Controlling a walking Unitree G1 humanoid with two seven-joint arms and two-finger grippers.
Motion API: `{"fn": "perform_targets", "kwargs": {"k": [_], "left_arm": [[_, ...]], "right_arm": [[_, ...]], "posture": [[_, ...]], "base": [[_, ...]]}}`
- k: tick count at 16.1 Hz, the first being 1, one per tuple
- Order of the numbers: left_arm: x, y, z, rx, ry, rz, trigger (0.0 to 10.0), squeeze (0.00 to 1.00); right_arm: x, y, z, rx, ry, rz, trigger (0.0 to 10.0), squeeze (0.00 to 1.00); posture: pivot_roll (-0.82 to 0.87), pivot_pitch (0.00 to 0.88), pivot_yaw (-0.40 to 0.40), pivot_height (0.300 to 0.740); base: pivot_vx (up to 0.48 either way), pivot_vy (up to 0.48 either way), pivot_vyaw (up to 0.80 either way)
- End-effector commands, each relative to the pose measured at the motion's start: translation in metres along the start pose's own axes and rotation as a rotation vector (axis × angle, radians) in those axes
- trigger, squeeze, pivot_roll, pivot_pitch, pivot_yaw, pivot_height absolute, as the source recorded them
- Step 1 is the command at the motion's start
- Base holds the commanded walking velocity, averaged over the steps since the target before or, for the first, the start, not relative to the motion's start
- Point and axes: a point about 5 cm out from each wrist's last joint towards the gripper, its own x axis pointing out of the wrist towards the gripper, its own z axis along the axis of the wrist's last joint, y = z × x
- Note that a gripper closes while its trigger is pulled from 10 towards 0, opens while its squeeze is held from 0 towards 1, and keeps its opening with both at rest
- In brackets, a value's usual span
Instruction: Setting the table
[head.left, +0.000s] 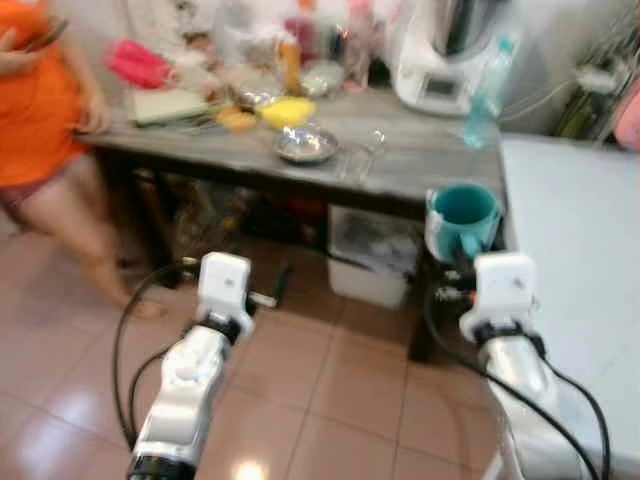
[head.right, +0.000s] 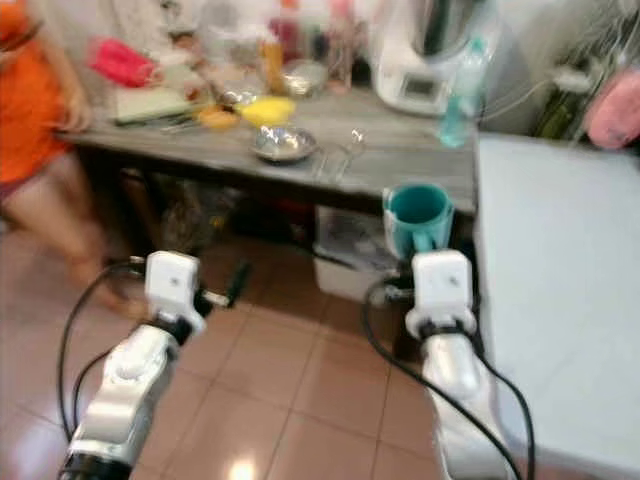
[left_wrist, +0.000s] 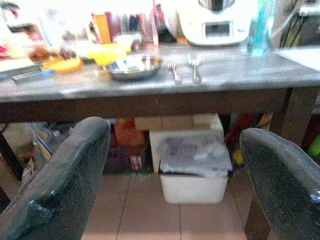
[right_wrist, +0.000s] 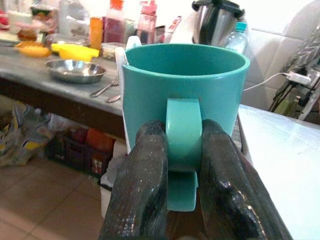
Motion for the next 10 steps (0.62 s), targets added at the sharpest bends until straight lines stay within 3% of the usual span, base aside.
{"fn": "perform_targets", "kwargs": {"k": [1, 7, 10], "left_arm": [[0.0025, -0.0028, 0.0041, 0.002, -0.014, -0.013, 10.0, 0.0], [0.004, 0.0016, -0.0012, 0.014, 0.031, 0.078, 10.0, 0.0], [0.0044, 0.0013, -0.0012, 0.022, 0.034, 0.096, 10.0, 0.0]], "right_arm": [[0.0016, -0.0052, 0.0035, -0.009, -0.015, -0.015, 10.0, 0.0], [0.0021, -0.0041, 0.0038, -0.007, -0.014, -0.016, 10.0, 0.0], [0.0019, -0.0043, 0.0032, -0.006, -0.01, -0.02, 10.0, 0.0]], "posture": [[-0.16, 0.0, 0.033, 0.74], [-0.16, 0.0, 0.034, 0.74], [-0.16, 0.0, 0.035, 0.74]], "base": [[0.368, 0.0, 0.0], [0.047, 0.0, 0.0], [0.0, 0.0, -0.75]]}}
